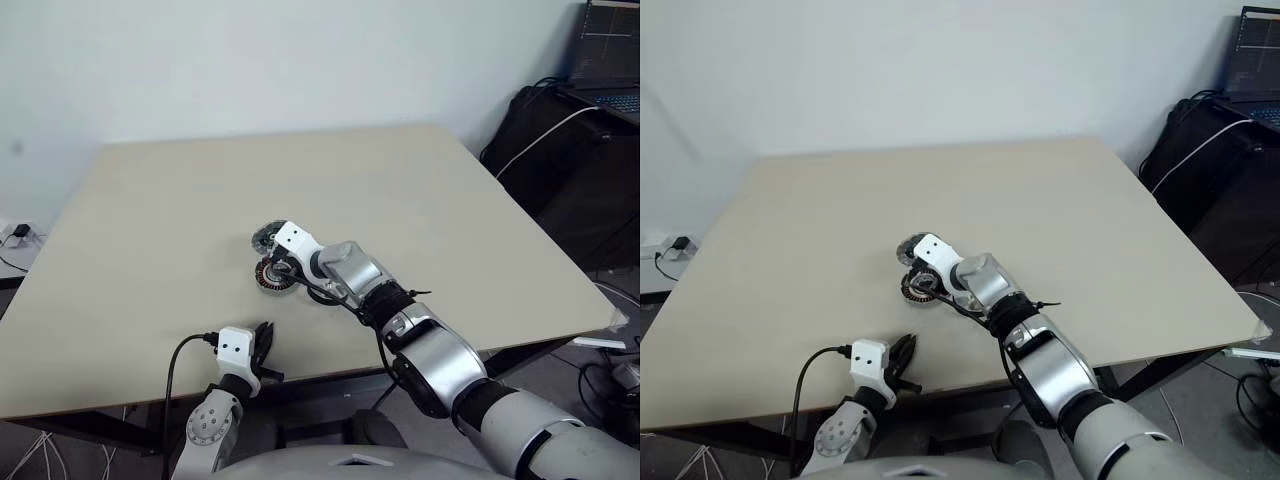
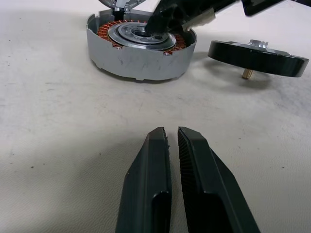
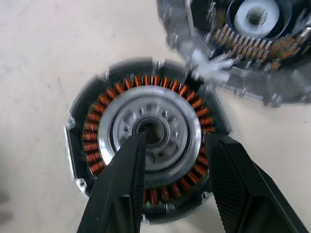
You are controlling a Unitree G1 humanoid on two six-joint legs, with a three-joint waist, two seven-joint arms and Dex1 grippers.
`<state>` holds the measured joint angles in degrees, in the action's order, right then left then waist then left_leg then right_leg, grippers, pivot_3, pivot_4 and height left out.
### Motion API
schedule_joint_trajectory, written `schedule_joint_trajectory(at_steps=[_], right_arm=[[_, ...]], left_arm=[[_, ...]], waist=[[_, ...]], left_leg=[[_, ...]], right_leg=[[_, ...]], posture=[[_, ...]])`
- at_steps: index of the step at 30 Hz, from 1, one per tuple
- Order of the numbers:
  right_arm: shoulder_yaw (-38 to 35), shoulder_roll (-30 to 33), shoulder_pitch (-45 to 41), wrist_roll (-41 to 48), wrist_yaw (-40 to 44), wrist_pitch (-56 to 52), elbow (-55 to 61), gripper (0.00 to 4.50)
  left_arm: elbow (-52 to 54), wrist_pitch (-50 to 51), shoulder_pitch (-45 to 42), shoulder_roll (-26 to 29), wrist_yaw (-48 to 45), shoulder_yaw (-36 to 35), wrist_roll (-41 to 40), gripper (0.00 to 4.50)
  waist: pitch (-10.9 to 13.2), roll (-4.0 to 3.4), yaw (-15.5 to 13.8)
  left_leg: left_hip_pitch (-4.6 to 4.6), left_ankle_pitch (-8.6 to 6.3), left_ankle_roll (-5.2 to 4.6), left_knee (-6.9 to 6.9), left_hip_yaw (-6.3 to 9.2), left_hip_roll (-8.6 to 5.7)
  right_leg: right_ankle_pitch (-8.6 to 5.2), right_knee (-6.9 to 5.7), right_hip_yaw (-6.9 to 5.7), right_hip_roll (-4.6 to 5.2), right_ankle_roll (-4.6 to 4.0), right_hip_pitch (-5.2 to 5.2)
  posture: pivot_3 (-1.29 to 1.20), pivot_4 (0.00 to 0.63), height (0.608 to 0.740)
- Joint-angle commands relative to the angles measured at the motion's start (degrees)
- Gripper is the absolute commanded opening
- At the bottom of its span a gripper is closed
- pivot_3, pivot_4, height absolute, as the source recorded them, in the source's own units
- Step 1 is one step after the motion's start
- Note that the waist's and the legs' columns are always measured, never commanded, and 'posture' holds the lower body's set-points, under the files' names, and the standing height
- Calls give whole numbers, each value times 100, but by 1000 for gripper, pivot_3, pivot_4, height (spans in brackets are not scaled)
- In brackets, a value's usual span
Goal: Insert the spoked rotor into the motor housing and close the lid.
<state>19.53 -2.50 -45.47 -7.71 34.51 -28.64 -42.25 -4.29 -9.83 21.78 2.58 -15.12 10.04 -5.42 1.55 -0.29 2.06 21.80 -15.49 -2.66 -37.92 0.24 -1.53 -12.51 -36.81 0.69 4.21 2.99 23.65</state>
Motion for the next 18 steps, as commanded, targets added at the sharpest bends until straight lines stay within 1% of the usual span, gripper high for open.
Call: schedule_joint_trajectory(at_steps=[1, 2, 6, 7, 9, 11, 14, 16, 17, 18], right_arm=[[-220, 107, 220, 174, -65, 154, 1139, 1651], [-227, 169, 447, 213, -51, 109, 1559, 1396], [-301, 505, 1547, 154, -404, -58, 3012, 83], [-422, 569, 1834, 200, -515, -143, 3299, 36], [-772, 650, 2416, 328, -802, -371, 3899, 36], [-970, 685, 2766, 425, -971, -568, 4346, 36], [-1481, 693, 3477, 920, -970, -1189, 5439, 36], [-1857, 507, 3776, 1323, -1074, -1806, 5959, 413], [-1970, 446, 3915, 1470, -1125, -2078, 6163, 649], [-2134, 310, 4002, 1612, -1249, -2345, 6303, 981]], left_arm=[[24, -139, -20, -34, -33, 12, -7, 417], [33, -140, -9, -35, -30, 14, -6, 417], [132, -113, 51, -21, -6, 32, 29, 417], [222, -69, 84, -11, 6, 41, 37, 417], [412, 50, 150, 26, 12, 58, 46, 417], [528, 131, 194, 55, 1, 65, 45, 417], [791, 387, 242, 150, -55, 101, 26, 417], [948, 551, 247, 219, -94, 123, 1, 417], [1008, 633, 235, 259, -120, 136, -12, 417], [1051, 702, 218, 292, -147, 141, -21, 417]], waist=[[0, 1, -1], [-2, 3, -13], [-10, 11, -74], [-11, 11, -85], [-11, 13, -114], [-8, 11, -124], [-5, 10, -127], [-5, 11, -132], [-5, 11, -126], [-5, 11, -126]], left_leg=[[0, 0, 0, 0, 0, 0], [0, 0, 0, 1, 1, 0], [4, -2, -2, 3, 6, -1], [5, -2, -2, 3, 5, -1], [7, -2, -2, 1, 5, -2], [8, -3, -2, -1, 3, -2], [8, -2, -3, -4, 2, 3], [7, -2, -3, -4, 3, 8], [6, -2, -3, -4, 3, 11], [4, -1, -4, -5, 3, 11]], right_leg=[[0, 0, 0, 1, 0, 1], [0, 1, -1, 1, 0, 1], [-2, 8, -9, 3, 2, -2], [-3, 8, -8, 4, 1, -1], [-10, 10, -9, 6, -10, -3], [-16, 9, -7, 6, -18, -1], [-34, 7, -8, -1, 6, 0], [-38, 6, -8, -10, 8, -2], [-39, 6, -8, -16, 8, -2], [-39, 6, -7, -21, 8, -2]], posture=[[0, 0, 740], [0, 0, 740], [0, 0, 740], [0, 0, 740], [0, 0, 740], [0, 0, 740], [0, 0, 740], [0, 0, 740], [0, 0, 740], [0, 0, 740]])
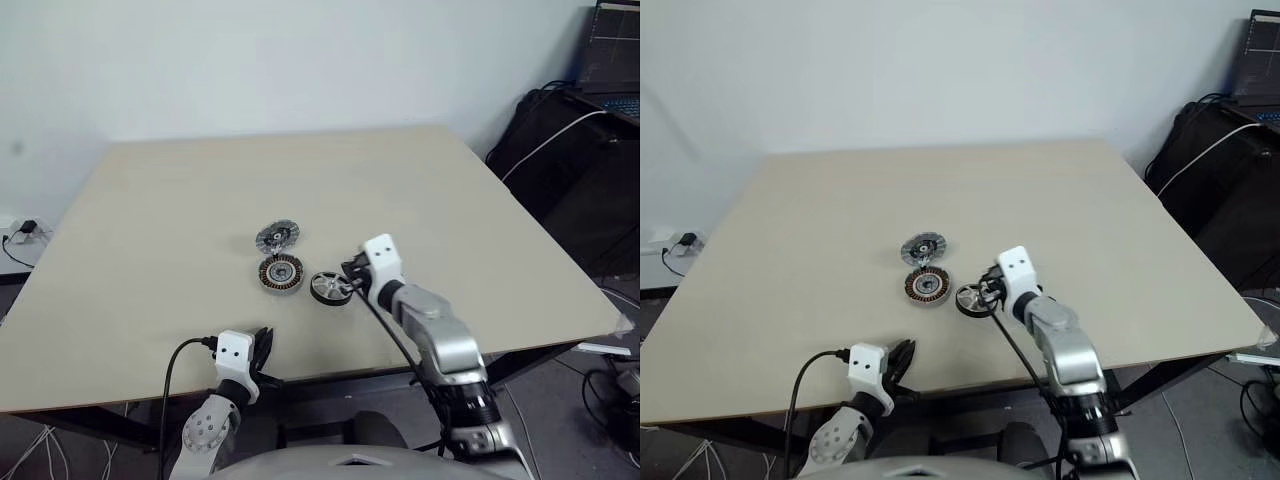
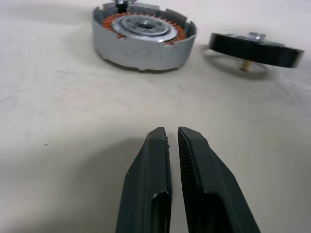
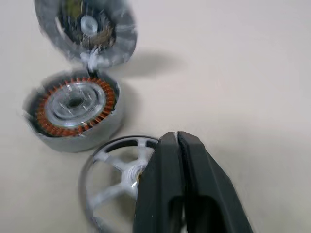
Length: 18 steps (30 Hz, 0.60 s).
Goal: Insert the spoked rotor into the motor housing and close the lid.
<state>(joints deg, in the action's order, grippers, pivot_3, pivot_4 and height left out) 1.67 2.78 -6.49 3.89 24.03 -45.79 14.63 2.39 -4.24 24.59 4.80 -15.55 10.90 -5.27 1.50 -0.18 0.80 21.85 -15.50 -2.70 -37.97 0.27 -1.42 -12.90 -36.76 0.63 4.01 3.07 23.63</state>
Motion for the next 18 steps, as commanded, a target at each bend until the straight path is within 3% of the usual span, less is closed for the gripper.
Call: schedule_joint_trajectory(at_steps=[1, 4, 18], right_arm=[[-519, -372, 152, 568, -361, -869, 713, 1264], [-1116, -872, 141, 920, -814, -1537, 833, 2246], [-2827, -1744, -453, 2838, -1898, -3418, 349, 2246]], left_arm=[[419, 203, -83, 102, -133, 57, -42, 417], [521, 351, -123, 175, -190, 58, -57, 417], [880, 645, -34, 237, -176, 45, -70, 417]], waist=[[0, 1, -2], [2, 0, -1], [21, -21, 27]], left_leg=[[0, 0, 0, 0, 0, 0], [-2, 0, 0, -5, -1, 0], [1, 0, -1, 0, -5, -2]], right_leg=[[0, -1, -1, -9, 0, -2], [1, -1, 5, -14, 1, -4], [1, 7, 6, 13, 2, -1]], posture=[[0, 0, 740], [0, 0, 740], [0, 0, 740]])
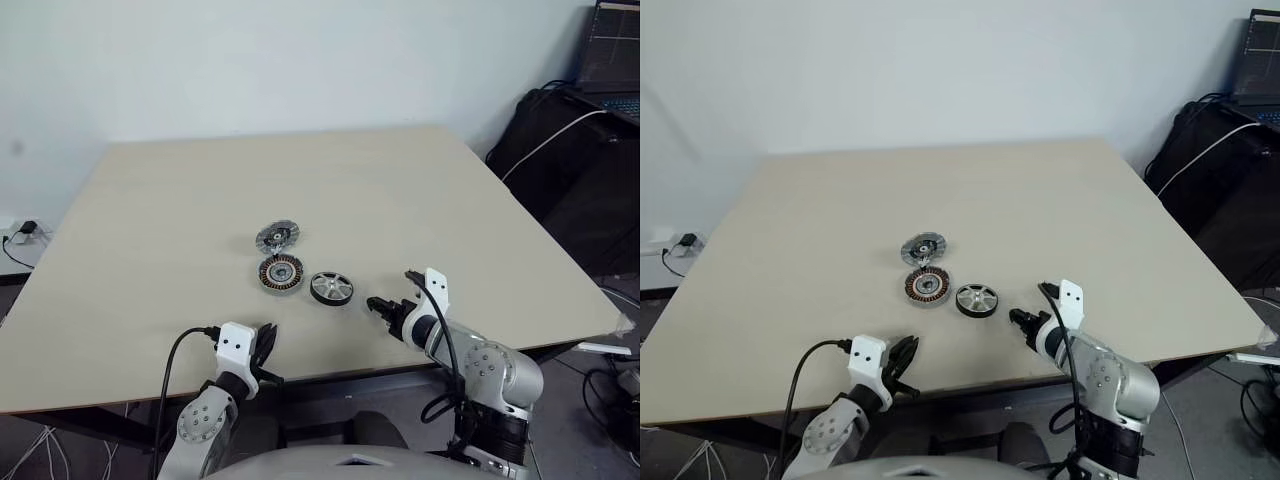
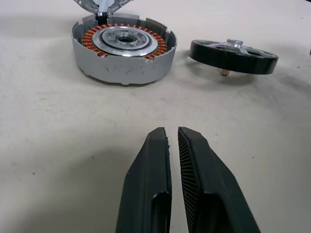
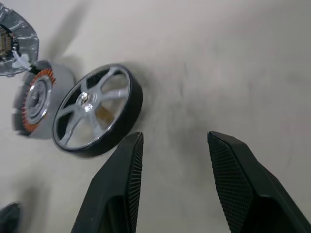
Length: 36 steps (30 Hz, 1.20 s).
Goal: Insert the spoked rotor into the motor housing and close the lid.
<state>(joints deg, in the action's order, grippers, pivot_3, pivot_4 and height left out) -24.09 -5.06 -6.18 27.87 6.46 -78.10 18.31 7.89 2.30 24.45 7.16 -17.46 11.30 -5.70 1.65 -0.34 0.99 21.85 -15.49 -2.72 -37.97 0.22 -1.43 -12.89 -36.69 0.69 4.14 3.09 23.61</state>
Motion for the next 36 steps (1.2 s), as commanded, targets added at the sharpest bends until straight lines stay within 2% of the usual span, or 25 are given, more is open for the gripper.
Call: schedule_joint_trajectory(at_steps=[1, 7, 16, 34, 36], right_arm=[[-386, -1023, -558, 559, -209, -259, -102, 2246], [-929, -1178, -906, 996, -556, -482, -577, 2246], [-480, -1024, -858, 1162, -766, -123, -1079, 2246], [-539, -1058, -889, 1764, -1034, 299, -1830, 2246], [-545, -1051, -870, 1878, -1090, 351, -1860, 1655]], left_arm=[[336, -6, -18, -4, 19, 0, -29, 417], [321, -33, -5, -31, 37, -17, -35, 417], [231, -195, -16, -10, 45, -94, -19, 417], [249, -204, 11, -16, 78, -101, -15, 417], [299, -171, 31, -21, 96, -89, -11, 417]], waist=[[8, -8, 18], [6, -8, -11], [7, -14, 38], [10, -18, 39], [10, -19, 40]], left_leg=[[0, 0, -1, 0, -1, -1], [0, 1, -4, 3, 3, 0], [13, -5, -19, 3, -5, -2], [16, -7, -22, 8, -4, 0], [16, -8, -24, 8, -4, -1]], right_leg=[[2, 0, 0, 1, 2, 0], [-3, 3, -10, -24, -1, -6], [5, 23, -1, -21, 1, 0], [12, 45, -2, 0, 9, -4], [14, 48, -1, 0, 9, -5]], posture=[[0, 0, 740], [0, 0, 740], [0, 0, 740], [0, 0, 740], [0, 0, 740]])
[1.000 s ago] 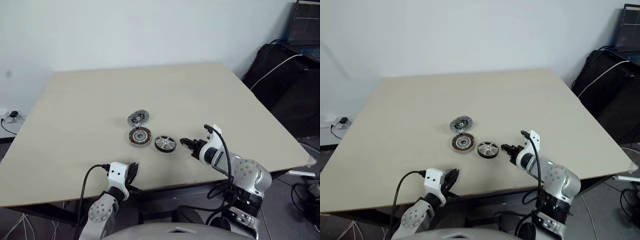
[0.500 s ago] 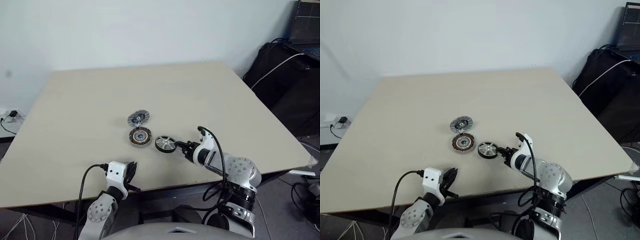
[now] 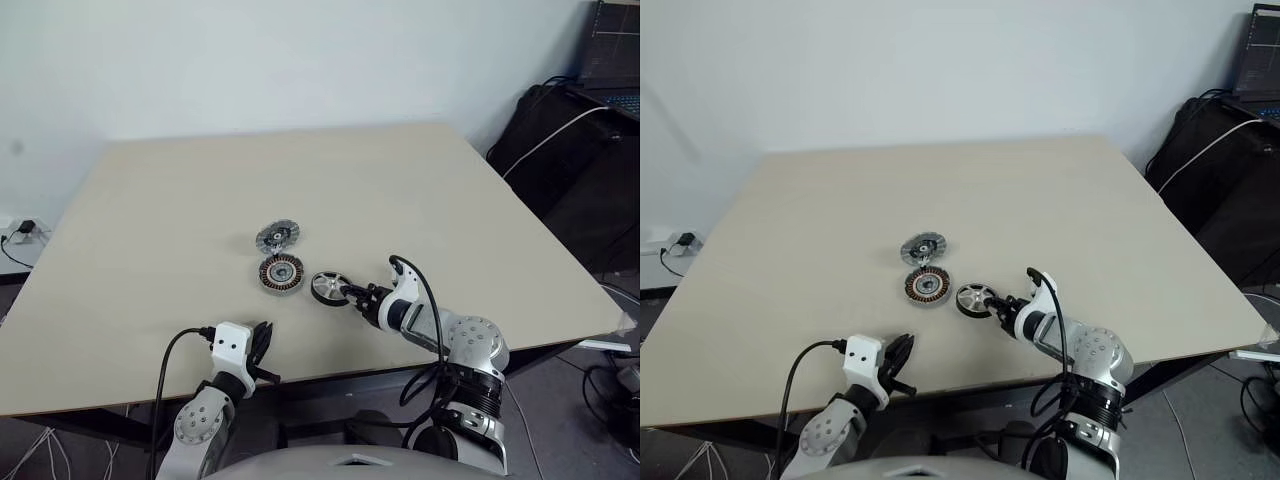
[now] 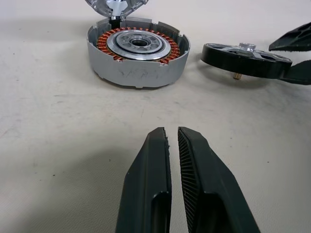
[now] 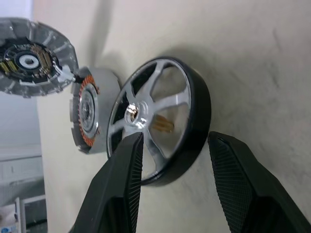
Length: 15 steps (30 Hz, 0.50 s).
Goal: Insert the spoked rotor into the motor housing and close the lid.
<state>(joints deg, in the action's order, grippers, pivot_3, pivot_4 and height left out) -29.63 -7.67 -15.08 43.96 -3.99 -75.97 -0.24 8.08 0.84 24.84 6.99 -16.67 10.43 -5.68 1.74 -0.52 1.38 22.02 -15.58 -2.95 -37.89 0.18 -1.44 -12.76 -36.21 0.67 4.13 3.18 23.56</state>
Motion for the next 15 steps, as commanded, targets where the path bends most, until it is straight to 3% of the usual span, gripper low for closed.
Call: schedule_joint_trajectory(at_steps=[1, 4, 15], right_arm=[[21, -780, 32, 316, -71, 158, -15, 1367], [66, -744, 62, 445, -156, 204, -36, 404], [-196, -716, 68, 1326, -561, 513, 182, 379]], left_arm=[[307, -6, -3, -7, 26, 4, -14, 417], [360, 43, -1, -9, 47, 18, -17, 417], [658, 293, 24, -25, 118, 65, 2, 417]], waist=[[0, 0, 1], [0, 0, 2], [0, -1, 0]], left_leg=[[0, 0, -1, 0, 0, 0], [0, -1, -2, 1, 0, 0], [7, -6, -10, 2, 0, 0]], right_leg=[[0, 1, 0, 0, 0, 0], [1, 6, 0, 0, 2, -2], [8, 19, 0, 2, 2, -2]], posture=[[0, 0, 740], [0, 0, 740], [0, 0, 740]])
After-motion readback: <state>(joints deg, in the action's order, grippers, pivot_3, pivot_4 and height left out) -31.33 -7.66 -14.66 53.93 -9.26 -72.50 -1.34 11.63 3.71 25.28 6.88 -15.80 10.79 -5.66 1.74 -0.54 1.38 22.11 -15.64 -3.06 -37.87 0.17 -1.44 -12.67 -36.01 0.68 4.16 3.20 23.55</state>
